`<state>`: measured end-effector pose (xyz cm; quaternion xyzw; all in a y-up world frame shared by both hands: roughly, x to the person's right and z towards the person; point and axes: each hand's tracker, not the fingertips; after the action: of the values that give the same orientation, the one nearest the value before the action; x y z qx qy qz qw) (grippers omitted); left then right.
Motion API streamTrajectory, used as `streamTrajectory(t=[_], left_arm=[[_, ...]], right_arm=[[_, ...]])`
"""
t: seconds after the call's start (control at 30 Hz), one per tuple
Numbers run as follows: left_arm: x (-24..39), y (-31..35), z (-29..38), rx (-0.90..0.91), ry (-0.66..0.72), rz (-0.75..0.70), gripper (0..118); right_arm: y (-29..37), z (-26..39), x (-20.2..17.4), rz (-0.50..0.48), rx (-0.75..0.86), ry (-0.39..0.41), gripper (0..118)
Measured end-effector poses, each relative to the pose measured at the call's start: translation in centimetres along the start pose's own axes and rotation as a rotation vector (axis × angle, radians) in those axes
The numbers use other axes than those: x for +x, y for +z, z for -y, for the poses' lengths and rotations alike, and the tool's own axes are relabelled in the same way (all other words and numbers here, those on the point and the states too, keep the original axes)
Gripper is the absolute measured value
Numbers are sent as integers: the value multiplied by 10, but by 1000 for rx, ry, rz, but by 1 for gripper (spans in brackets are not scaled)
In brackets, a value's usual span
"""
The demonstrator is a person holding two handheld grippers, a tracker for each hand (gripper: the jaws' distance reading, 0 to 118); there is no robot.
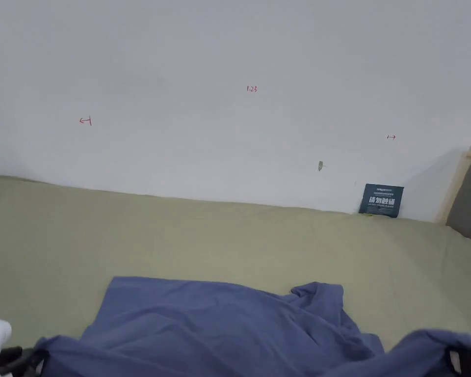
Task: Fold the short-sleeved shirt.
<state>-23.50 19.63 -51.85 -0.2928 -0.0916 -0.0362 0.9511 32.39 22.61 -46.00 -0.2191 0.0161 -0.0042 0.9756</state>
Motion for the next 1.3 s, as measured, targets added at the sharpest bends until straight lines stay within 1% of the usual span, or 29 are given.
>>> streamTrajectory(t=[0.07,0.13,0.2,0.27,0.3,0.33,0.37,0.4,0.43,0.47,0.5,0.53,0.57,0.63,0.67,0.7,0.77,0.8,0.83,0.87,0.9,0.93,0.97,1.0,1.03,1.07,1.1,1.2,1.3], left_arm=[[3,2,18,-34,-14,3,2],[4,2,33,-81,-18,19,2],[4,1,46,-137,-15,10,3],[-4,-2,62,-155,10,24,4],[-5,-3,68,-158,20,30,6],[-6,-5,72,-167,25,28,9],[-8,-6,78,-179,33,25,18],[-9,-7,82,-189,40,15,36],[-12,-8,85,-200,50,-1,52],[-16,-7,88,-216,72,-11,62],[-22,-5,89,-227,116,-23,62],[-22,0,90,-227,152,-24,83],[-26,8,88,-206,197,-2,94],[-23,22,77,-153,239,-1,95],[-15,31,70,-123,242,-4,95],[-5,35,63,-98,227,-5,95],[17,42,57,-81,216,-20,94],[36,48,58,-63,218,-25,91],[47,53,60,-56,222,-27,78],[61,60,64,-50,229,-29,49],[77,67,70,-41,238,-40,0],[91,73,78,-36,231,-59,0],[106,83,88,-13,210,-73,0],[116,87,96,-33,196,-66,0],[124,91,104,-57,183,-53,0],[133,93,113,-71,167,-32,0],[140,94,123,-98,159,-30,0],[148,93,142,-174,140,-5,0],[142,90,149,-194,168,-8,0]], right_arm=[[4,25,5,14,-50,-51,2],[9,44,3,18,-97,-55,2],[13,61,3,48,-154,-28,2],[17,75,3,53,-201,-55,3],[17,82,5,59,-224,-73,4],[17,87,5,75,-233,-71,8],[16,93,4,104,-252,-58,18],[15,95,5,130,-275,-50,52],[15,98,6,149,-293,-49,67],[17,97,9,127,-298,-61,73],[20,96,11,111,-305,-79,73],[26,92,11,83,-284,-113,77],[32,87,12,60,-276,-135,77],[40,73,3,70,-259,-128,77],[43,67,-5,82,-226,-110,77],[48,62,-16,96,-188,-85,77],[53,59,-34,115,-140,-84,76],[56,60,-45,114,-146,-93,73],[60,64,-52,109,-154,-101,64],[66,69,-61,47,-145,-124,35],[71,75,-71,12,-136,-127,0],[77,80,-81,54,-134,-147,0],[82,81,-93,71,-133,-97,0],[88,84,-102,34,-148,-42,0],[91,87,-111,12,-159,-9,0],[95,91,-120,9,-157,16,0],[100,105,-128,-16,-167,28,0],[102,115,-138,-67,-198,14,0],[98,120,-137,-71,-226,6,0]])
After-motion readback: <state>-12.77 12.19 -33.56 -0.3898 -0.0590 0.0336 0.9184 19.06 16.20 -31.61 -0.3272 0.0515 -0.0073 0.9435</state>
